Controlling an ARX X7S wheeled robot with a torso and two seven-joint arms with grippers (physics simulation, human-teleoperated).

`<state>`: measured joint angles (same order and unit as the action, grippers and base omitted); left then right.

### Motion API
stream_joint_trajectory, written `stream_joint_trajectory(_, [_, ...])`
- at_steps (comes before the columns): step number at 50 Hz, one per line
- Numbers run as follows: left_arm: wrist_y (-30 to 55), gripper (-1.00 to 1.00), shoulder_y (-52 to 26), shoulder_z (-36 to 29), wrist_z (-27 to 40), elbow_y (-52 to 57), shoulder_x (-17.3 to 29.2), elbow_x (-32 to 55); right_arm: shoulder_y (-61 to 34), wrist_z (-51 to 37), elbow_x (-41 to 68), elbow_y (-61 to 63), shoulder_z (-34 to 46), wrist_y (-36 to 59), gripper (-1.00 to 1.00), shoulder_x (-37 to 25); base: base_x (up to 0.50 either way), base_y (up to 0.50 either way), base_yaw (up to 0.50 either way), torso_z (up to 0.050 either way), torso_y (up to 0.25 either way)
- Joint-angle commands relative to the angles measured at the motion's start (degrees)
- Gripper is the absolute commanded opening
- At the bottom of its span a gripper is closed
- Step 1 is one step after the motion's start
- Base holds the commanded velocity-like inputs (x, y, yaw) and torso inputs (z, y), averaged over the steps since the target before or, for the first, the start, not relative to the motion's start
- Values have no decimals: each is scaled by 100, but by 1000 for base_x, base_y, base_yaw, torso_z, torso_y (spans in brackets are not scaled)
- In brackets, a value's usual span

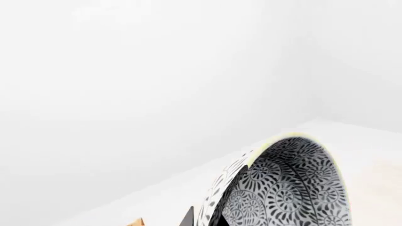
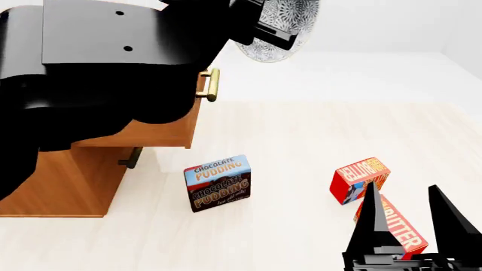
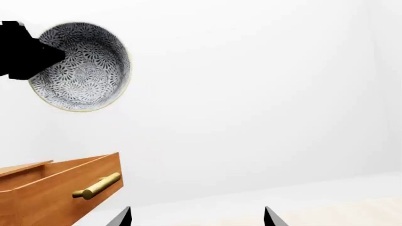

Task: Put the bowl in the top drawer of the cabinet.

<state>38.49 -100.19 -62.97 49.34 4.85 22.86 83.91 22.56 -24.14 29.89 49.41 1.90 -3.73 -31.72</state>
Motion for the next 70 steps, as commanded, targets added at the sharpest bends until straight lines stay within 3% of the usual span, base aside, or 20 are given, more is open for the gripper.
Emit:
stream_joint_trajectory(1, [-235, -100, -91, 183, 192, -503, 241, -477, 15, -1, 0, -10, 2, -26, 100, -17, 0, 0, 0, 0, 0])
stream_joint_trajectory(21, [-475, -100, 176, 68, 105, -1524, 484, -1014, -64, -27, -18, -40, 73, 20, 100, -33, 0, 0, 0, 0, 0])
stream_joint_trajectory(38, [-456, -100, 462, -118, -301, -2343, 302, -1084, -93, -42, -51, -65, 142, 39, 100, -32, 0, 0, 0, 0, 1])
stream_joint_trajectory(57, [-848, -100, 612, -71, 331, -2694, 282, -1497, -43, -29, -28, -125, 119, -45, 100, -47, 0, 0, 0, 0, 1])
stream_joint_trajectory(70, [-660, -100, 748, -395, 135, -3300, 13, -1697, -6, -57, -19, -69, 97, -50, 100, -88, 0, 0, 0, 0, 1])
